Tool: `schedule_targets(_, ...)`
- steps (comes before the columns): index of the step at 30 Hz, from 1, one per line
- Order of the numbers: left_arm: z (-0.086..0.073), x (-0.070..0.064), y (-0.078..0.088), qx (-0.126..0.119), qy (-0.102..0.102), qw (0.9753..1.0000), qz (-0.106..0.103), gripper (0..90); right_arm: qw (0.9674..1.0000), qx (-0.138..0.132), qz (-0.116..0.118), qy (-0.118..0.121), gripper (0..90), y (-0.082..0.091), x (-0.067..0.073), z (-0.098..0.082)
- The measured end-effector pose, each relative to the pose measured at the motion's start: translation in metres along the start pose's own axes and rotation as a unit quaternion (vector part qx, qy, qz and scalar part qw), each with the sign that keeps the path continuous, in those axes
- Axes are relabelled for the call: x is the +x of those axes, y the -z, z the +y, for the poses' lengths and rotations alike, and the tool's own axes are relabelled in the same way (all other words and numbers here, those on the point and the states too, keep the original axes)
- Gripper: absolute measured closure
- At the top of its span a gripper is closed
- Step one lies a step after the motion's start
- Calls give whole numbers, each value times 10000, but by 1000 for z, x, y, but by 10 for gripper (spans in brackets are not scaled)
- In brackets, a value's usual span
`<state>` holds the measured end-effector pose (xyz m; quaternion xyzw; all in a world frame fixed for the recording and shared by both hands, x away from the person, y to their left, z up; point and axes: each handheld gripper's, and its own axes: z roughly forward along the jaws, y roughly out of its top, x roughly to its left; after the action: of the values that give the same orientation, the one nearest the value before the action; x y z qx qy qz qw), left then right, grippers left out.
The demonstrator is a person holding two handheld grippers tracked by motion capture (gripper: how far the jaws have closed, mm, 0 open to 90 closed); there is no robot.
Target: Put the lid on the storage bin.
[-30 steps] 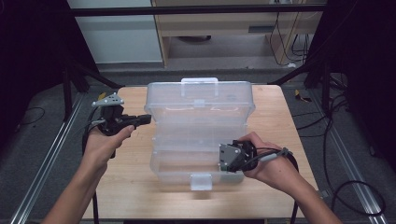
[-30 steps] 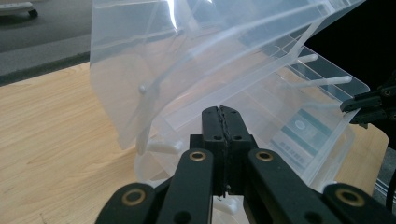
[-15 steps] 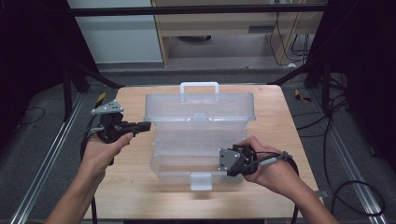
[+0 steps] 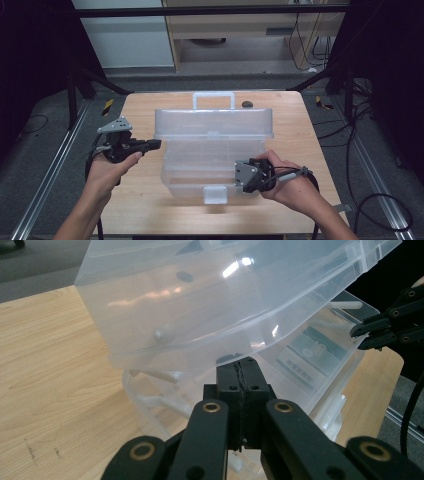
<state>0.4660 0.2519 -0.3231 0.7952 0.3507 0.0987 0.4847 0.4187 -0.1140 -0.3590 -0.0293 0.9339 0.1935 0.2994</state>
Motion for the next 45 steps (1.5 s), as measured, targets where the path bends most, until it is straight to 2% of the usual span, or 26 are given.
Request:
schedule_targets(2,-1,0,0,-2,11,10000,-17,900,10000,17,-6,-4,756,0,1,0)
schedule_targets(5,-5,-1,0,-32,34,10000,-48,900,9998,-90,-11,-152,646,4,5,1)
schedule_targets(6,-6,-1,0,-35,30,10000,-46,900,9991,-214,-99,-344,605,10,8,1)
schedule_targets(7,-7,-1,0,-33,27,10000,-54,900,9991,-214,-99,-344,605,10,8,1)
schedule_targets(9,-9,-2,0,-54,20,10000,-58,900,9981,-341,-163,-492,567,16,9,1)
schedule_targets(10,-10,-2,0,-54,19,10000,-67,900,9970,-403,-267,-610,558,22,10,-1)
schedule_targets(11,-11,-3,0,-48,7,10000,-54,900,9970,-403,-267,-610,558,22,10,-1)
schedule_targets(17,-17,-7,0,-32,-112,9999,10,900,9926,-498,-420,-1027,610,37,13,-10)
schedule_targets(18,-17,-7,0,-41,-122,9999,15,900,9902,-556,-451,-1196,638,42,14,-15)
schedule_targets(19,-18,-8,0,-42,-137,9999,10,900,9902,-556,-451,-1196,638,42,14,-15)
schedule_targets(23,-22,-8,0,-21,-148,9999,-23,900,9862,-636,-524,-1438,707,52,15,-24)
schedule_targets(27,-26,-7,0,-67,-114,9999,-60,900,9832,-591,-604,-1616,767,58,16,-34)
schedule_targets(31,-32,-6,-1,-58,-99,9999,-73,900,9777,-574,-810,-1852,820,62,18,-47)
schedule_targets(41,-38,-8,-1,-85,-223,9997,28,900,9654,-311,-1130,-2331,823,61,20,-78)
schedule_targets(45,-40,-10,1,-52,-345,9993,154,900,9623,-232,-1154,-2453,810,56,20,-87)
